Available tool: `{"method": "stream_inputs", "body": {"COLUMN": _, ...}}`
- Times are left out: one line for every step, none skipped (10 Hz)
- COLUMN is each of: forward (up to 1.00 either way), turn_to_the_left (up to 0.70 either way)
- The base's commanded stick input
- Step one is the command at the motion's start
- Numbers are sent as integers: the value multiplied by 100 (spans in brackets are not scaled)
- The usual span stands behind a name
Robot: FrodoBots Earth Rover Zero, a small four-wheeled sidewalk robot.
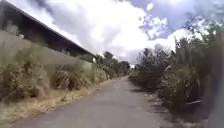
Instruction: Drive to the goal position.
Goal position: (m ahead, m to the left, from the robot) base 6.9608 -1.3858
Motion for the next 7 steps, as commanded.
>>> {"method": "stream_inputs", "body": {"forward": 70, "turn_to_the_left": 0}}
{"method": "stream_inputs", "body": {"forward": 70, "turn_to_the_left": 0}}
{"method": "stream_inputs", "body": {"forward": 70, "turn_to_the_left": 0}}
{"method": "stream_inputs", "body": {"forward": 70, "turn_to_the_left": 0}}
{"method": "stream_inputs", "body": {"forward": 70, "turn_to_the_left": 0}}
{"method": "stream_inputs", "body": {"forward": 70, "turn_to_the_left": 0}}
{"method": "stream_inputs", "body": {"forward": 70, "turn_to_the_left": 0}}
